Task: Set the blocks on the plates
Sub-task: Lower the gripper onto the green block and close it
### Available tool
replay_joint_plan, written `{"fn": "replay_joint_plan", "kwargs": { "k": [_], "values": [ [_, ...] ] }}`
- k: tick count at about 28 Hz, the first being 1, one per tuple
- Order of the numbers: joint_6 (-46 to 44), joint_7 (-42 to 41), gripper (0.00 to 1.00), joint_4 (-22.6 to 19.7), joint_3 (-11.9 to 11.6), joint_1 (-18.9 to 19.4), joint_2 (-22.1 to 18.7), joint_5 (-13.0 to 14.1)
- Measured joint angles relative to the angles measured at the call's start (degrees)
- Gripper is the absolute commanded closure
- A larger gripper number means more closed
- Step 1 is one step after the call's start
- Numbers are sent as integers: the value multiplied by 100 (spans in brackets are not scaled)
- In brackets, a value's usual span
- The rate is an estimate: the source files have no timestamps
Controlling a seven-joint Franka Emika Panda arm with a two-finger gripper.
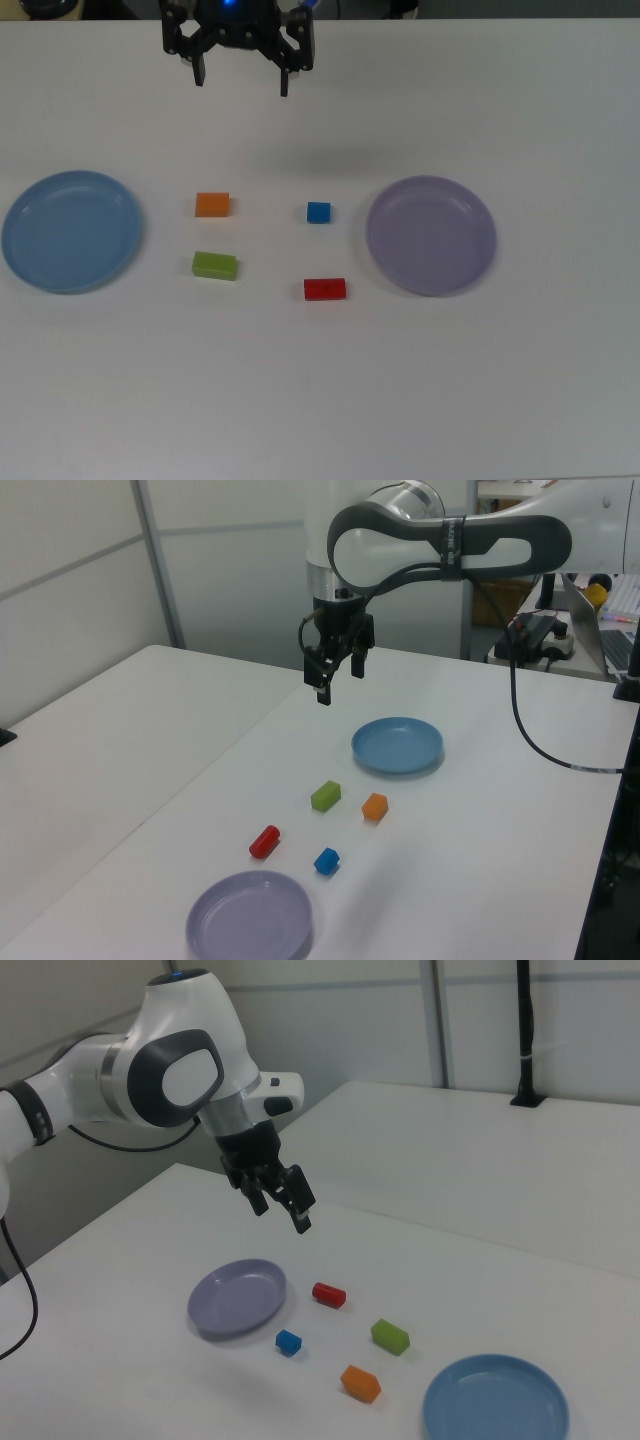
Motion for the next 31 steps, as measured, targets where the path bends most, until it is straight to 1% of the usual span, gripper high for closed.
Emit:
{"fn": "replay_joint_plan", "kwargs": {
  "k": [3, 6, 12, 16, 23, 25, 31],
  "values": [
    [0, -55, 0, -3, -7, -14, 23, 0],
    [0, -195, 0, -5, -28, -56, 146, 0],
    [18, -703, 0, -4, -39, -279, 640, 1],
    [349, -1085, 0, -7, -46, -367, 993, 0],
    [1007, -1174, 0, -61, -48, -378, 1592, -1],
    [1228, -1181, 0, -79, -49, -379, 1820, -16],
    [1734, -1181, 0, -97, -64, -380, 2330, -80]
  ]
}}
